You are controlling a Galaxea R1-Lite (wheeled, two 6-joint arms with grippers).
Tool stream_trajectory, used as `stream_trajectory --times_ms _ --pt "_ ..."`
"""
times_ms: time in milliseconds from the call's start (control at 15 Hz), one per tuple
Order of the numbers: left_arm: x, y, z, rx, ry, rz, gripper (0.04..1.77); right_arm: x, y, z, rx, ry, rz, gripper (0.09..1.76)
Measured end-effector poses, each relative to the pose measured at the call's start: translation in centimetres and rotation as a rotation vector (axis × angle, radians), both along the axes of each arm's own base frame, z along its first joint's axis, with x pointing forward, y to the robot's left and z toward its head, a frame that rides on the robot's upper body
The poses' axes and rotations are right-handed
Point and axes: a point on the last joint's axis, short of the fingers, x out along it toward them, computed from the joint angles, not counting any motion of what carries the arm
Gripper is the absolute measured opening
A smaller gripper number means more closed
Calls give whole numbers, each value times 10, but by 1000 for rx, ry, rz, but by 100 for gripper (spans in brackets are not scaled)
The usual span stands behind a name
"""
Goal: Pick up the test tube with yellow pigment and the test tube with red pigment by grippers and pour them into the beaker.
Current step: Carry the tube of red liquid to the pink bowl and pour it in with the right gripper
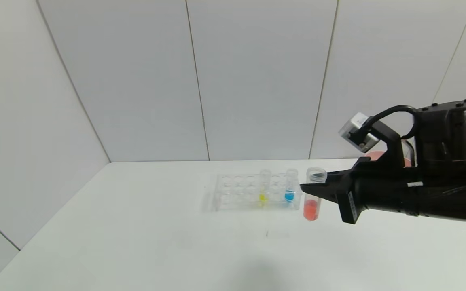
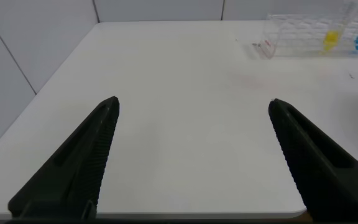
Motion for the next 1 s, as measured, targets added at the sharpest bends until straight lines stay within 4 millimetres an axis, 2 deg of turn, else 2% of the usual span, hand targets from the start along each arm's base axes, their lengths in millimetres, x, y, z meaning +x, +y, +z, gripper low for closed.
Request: stream_trajectory --times_ms 400,800,1000 --pt "0 0 0 0 0 0 172 24 -79 -1 35 -24 -5 50" --pt "0 0 0 0 1 0 172 64 -138 -11 -62 -81 -127 50" --pt "0 0 0 0 0 0 172 72 -164 -18 -120 15 -160 50"
